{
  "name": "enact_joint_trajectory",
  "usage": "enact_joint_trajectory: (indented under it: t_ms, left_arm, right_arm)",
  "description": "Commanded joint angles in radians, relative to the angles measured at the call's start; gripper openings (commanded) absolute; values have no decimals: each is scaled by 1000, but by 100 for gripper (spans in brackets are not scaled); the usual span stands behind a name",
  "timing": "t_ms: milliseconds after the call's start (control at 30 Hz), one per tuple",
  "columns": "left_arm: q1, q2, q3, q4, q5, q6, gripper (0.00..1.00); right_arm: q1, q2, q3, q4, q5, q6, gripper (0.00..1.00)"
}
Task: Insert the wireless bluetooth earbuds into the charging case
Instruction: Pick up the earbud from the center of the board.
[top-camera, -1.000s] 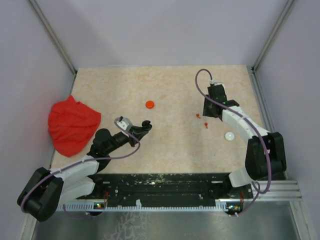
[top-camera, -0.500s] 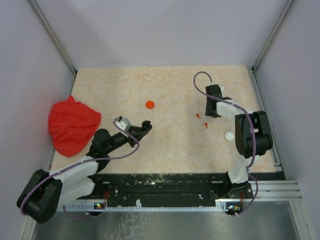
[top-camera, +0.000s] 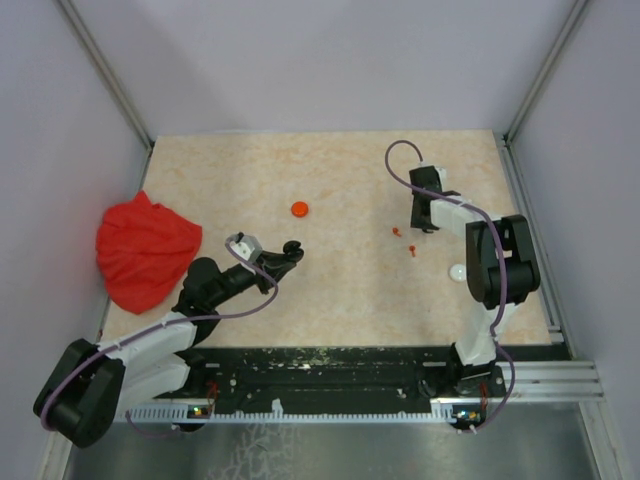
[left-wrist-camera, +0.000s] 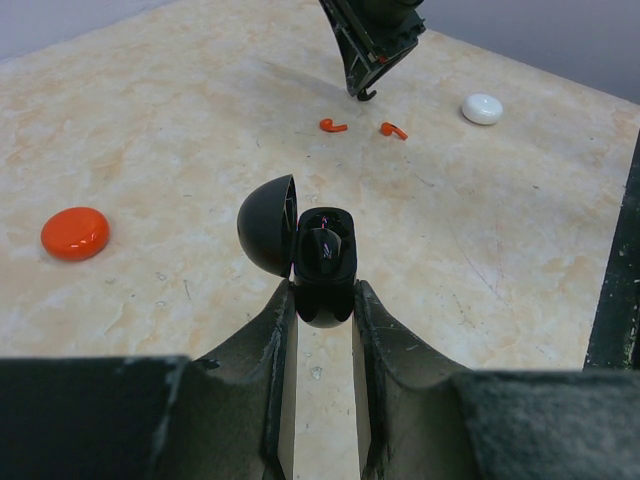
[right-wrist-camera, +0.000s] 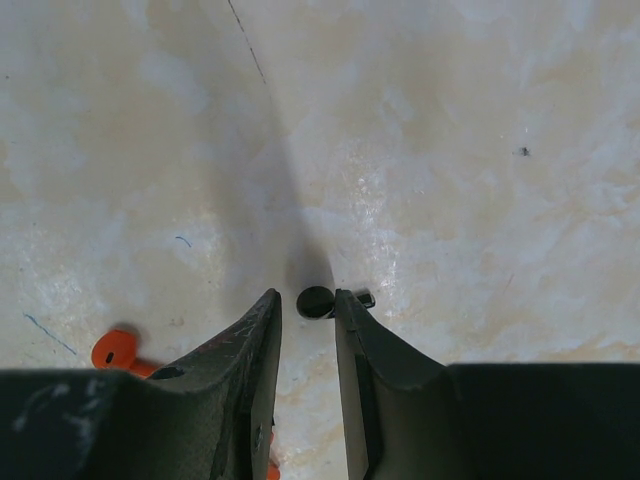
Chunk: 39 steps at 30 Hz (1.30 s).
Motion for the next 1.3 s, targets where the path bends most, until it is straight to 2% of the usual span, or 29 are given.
enact_joint_trajectory:
  t_ms: [0,400,700,1033,1267]
  left_arm:
    - [9,10,-4,50,26,-14,1]
    - [10,29,-10,87,43,-31,1]
    - [12,45,-22,139,54,-62,1]
    - [24,76,-30,253,97,-111,1]
    - [28,129,-35,407,126,-174,1]
  right_arm:
    - [-11,2,20,35,16,0,29]
    - [-32,24,-13,52,-27,-6,27]
    - [-32,3,-42,52,-45,6,20]
    - [-15,-195,-138,86,-181,53,14]
    - [111,-382,-168,141,-325,104,14]
